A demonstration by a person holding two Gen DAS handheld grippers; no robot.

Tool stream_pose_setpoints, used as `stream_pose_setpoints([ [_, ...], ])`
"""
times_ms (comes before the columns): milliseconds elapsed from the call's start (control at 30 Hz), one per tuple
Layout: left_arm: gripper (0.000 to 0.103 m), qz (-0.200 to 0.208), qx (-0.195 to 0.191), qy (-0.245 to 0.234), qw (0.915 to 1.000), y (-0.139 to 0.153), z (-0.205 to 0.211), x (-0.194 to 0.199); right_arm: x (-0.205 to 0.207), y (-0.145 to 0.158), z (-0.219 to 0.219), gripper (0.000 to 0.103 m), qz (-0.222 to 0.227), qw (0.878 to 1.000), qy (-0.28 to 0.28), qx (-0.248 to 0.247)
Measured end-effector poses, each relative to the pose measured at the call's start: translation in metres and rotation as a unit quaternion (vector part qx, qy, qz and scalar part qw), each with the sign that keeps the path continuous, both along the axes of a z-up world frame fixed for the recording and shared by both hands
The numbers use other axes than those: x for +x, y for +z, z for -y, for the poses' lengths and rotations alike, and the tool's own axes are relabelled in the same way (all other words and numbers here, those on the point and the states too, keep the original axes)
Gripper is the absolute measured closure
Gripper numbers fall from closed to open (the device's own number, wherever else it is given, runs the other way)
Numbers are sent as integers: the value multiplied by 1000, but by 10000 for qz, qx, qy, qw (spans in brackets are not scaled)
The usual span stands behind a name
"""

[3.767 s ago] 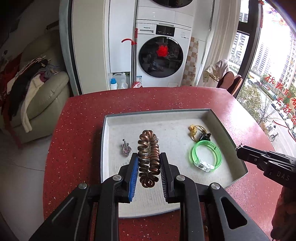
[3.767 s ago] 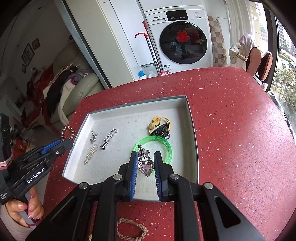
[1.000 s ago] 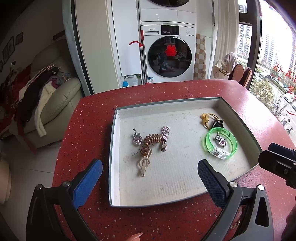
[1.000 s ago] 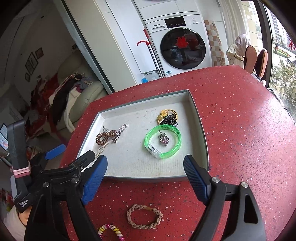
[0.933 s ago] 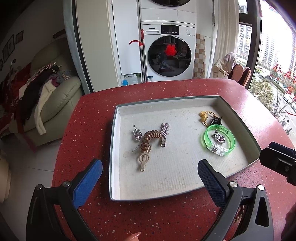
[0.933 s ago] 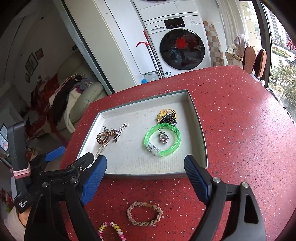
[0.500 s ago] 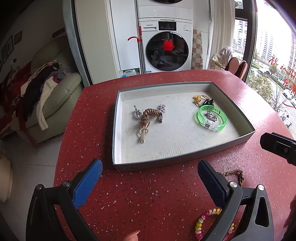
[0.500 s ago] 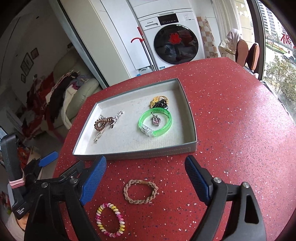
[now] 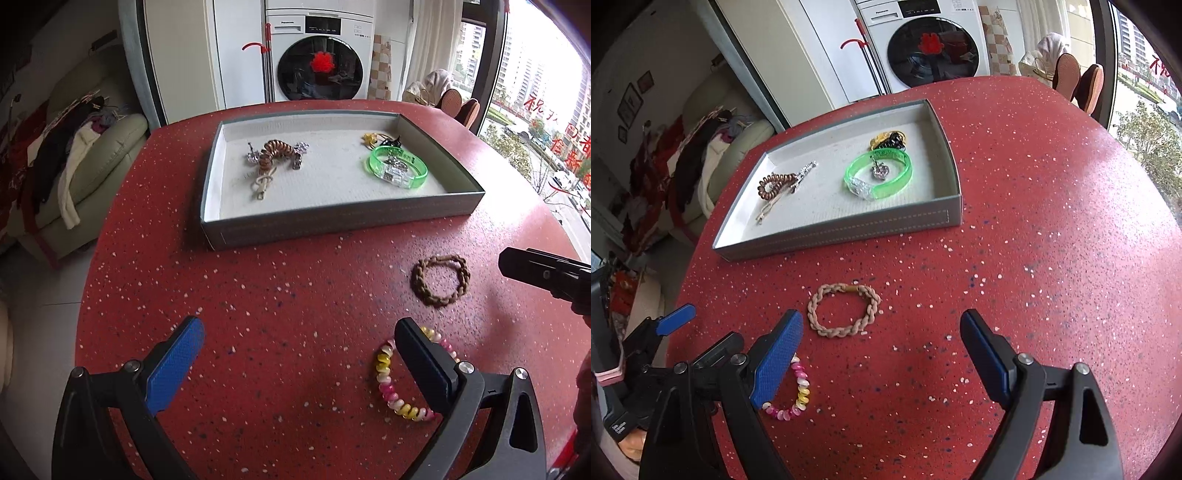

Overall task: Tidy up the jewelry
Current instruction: 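Move the left tool toward the pastel beaded bracelet while the right tool approaches the braided rope bracelet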

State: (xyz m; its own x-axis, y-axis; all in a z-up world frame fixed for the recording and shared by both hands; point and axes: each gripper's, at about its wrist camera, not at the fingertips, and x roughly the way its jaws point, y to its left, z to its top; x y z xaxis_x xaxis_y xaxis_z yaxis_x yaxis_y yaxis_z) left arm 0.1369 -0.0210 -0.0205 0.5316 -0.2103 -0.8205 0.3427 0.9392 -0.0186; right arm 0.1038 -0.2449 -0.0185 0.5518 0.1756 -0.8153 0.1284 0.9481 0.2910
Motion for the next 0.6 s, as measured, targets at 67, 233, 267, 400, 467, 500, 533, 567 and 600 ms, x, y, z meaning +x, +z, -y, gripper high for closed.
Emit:
stream_pose_setpoints([
  [67,0,-61,-2,-31,10000,-5,3,-6,-1,-4,-1,14,-70,9999,18,-87],
  [233,0,-142,39,-137,9998,-11,12,-16,0,-9,0,14,-154,9995,58,-255],
  [267,0,-152,47,-146,9998,-11,13,-18,1,-10,0,14,-172,9994,80,-283],
  [400,0,-203,116,-130,9996,-15,17,-21,5,-15,-2,14,-244,9987,182,-413],
  [467,0,-227,151,-112,9996,-18,18,-21,8,-16,-3,14,-259,9983,226,-468],
  [500,0,-234,162,-96,9995,-19,18,-21,10,-16,-5,14,-264,9982,245,-489],
  [533,0,-246,167,-80,9995,-20,18,-21,12,-16,-6,14,-264,9980,263,-506],
  [567,0,-261,170,-65,9995,-21,18,-20,14,-16,-7,14,-259,9979,284,-523],
  [600,0,-274,175,-54,9995,-22,18,-20,16,-16,-8,14,-253,9977,304,-547],
])
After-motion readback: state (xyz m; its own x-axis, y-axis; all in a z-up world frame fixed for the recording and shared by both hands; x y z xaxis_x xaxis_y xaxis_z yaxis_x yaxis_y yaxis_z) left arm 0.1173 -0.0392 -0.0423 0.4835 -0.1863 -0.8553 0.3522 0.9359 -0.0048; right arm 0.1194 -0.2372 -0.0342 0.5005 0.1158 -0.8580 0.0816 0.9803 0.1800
